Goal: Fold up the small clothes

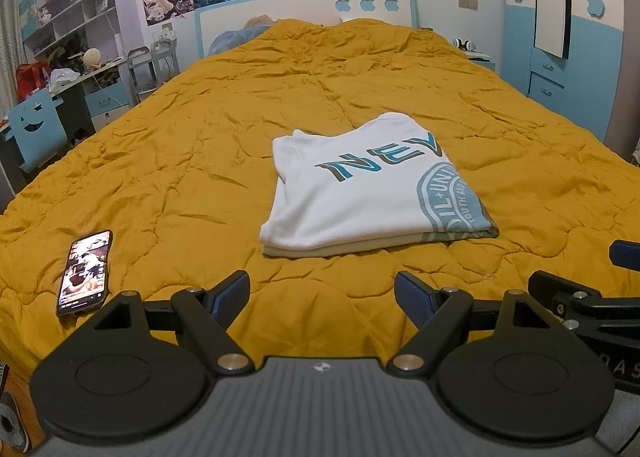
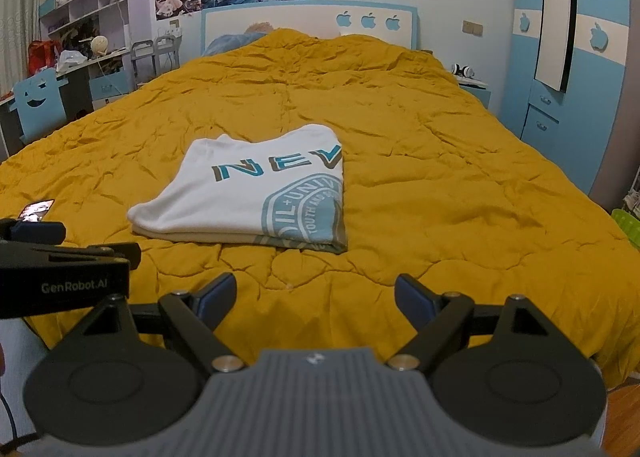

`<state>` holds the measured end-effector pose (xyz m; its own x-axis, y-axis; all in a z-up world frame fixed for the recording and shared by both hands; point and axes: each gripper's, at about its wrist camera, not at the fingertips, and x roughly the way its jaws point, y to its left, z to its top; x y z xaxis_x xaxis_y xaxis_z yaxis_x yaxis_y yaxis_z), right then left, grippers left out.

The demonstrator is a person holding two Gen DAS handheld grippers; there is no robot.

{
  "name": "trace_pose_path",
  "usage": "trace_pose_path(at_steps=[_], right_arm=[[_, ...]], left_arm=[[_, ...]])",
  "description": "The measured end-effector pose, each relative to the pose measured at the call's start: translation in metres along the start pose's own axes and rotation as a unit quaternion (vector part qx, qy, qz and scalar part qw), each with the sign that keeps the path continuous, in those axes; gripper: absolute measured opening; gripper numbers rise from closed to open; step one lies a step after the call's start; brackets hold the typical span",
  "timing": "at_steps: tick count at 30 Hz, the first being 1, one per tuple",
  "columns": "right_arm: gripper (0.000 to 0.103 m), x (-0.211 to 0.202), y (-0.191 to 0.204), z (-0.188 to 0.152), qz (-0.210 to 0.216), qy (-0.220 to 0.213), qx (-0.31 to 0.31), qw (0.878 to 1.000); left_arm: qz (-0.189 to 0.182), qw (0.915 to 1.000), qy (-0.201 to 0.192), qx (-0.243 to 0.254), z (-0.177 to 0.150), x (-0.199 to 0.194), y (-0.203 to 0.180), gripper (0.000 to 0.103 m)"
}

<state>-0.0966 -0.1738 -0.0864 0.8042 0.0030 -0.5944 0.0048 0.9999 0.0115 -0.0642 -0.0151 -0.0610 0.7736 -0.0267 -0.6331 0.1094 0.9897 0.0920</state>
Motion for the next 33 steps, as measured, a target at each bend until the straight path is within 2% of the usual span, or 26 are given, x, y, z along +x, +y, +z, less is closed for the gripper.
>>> trace_pose_path(at_steps=[33], right_arm=[[0.082,-0.0012,-0.0006,-0.0001,0.0,-0.004,0.001,1.0]], left_arm=[[0.001,1.0,-0.001,0.0,0.0,-0.0016,-0.0025,0.096]])
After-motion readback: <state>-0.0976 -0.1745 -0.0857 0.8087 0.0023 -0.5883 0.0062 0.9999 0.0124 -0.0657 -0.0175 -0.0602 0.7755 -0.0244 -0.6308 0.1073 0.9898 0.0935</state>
